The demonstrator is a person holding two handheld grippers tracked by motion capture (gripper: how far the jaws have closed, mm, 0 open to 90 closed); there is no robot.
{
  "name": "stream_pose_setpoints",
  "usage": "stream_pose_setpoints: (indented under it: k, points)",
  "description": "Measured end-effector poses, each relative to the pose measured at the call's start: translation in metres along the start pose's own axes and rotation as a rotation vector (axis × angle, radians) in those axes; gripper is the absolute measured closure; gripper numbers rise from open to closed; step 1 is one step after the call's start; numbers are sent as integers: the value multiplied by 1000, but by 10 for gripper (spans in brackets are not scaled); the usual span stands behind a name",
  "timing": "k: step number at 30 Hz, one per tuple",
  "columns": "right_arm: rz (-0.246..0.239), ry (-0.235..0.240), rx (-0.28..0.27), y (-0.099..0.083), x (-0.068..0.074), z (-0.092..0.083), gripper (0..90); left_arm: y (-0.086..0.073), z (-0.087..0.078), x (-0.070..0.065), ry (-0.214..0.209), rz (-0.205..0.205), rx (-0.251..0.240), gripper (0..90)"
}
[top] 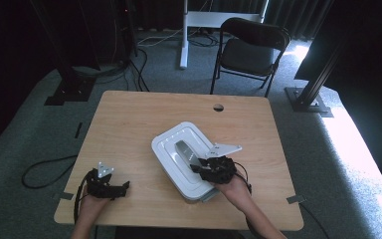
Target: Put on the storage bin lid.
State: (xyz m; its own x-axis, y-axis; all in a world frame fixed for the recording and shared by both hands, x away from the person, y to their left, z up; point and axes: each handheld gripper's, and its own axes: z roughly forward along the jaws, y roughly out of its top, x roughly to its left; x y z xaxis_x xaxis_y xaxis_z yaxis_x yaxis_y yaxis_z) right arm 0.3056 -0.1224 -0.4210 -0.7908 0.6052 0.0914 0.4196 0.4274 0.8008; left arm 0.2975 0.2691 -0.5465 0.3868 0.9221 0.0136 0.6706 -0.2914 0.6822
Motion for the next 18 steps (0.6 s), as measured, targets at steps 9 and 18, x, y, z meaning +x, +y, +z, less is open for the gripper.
stream_pose_setpoints:
  k: [9, 18]
  points:
    - [14, 13, 8, 2, -5, 5, 679, 0, 0, 0, -1, 2, -1, 2]
    - [7, 3, 19, 3, -4, 5, 674, 1, 1, -1, 9, -8, 1, 2]
